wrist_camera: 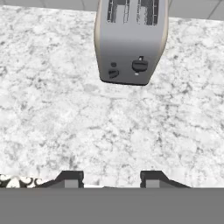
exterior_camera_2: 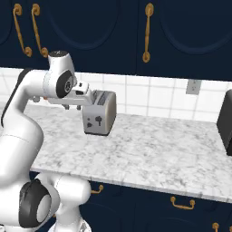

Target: Take a straw from the drawer in front and place it inside the glass cup on the dining counter.

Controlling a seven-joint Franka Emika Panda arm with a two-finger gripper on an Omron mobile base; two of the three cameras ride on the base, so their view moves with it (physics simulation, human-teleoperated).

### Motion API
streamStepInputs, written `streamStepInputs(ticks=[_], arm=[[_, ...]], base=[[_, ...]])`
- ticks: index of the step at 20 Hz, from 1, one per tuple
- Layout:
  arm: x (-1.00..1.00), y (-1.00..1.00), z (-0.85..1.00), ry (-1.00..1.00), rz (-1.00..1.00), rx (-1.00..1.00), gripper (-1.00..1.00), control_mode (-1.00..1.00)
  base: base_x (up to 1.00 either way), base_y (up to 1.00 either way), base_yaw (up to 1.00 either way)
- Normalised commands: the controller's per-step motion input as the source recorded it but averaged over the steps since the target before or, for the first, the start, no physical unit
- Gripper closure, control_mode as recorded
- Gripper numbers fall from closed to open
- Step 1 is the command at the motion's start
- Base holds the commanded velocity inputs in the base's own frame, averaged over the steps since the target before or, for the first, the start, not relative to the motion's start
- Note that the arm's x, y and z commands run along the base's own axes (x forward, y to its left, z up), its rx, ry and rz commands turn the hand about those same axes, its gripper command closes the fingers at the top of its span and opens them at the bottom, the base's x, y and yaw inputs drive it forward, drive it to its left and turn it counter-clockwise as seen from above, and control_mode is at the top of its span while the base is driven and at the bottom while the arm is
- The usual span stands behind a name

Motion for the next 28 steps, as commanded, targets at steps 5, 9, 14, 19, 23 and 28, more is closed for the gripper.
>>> streamStepInputs(ticks=[5,9,14,19,23,28], arm=[[-0.24,0.00,0.00,-0.05,0.00,0.00,-1.00,1.00],[0.00,0.00,0.00,0.00,0.00,0.00,-1.00,1.00],[0.00,0.00,0.00,0.00,0.00,0.00,-1.00,1.00],[0.00,0.00,0.00,0.00,0.00,0.00,-1.00,1.00],[0.00,0.00,0.00,0.00,0.00,0.00,-1.00,1.00],[0.00,0.00,0.00,0.00,0.00,0.00,-1.00,1.00]], base=[[-0.18,0.00,0.00],[-1.00,-0.35,0.02],[-0.40,-0.84,0.25],[0.03,-0.96,0.51],[0.01,-0.75,0.64],[0.00,-0.78,0.64]])
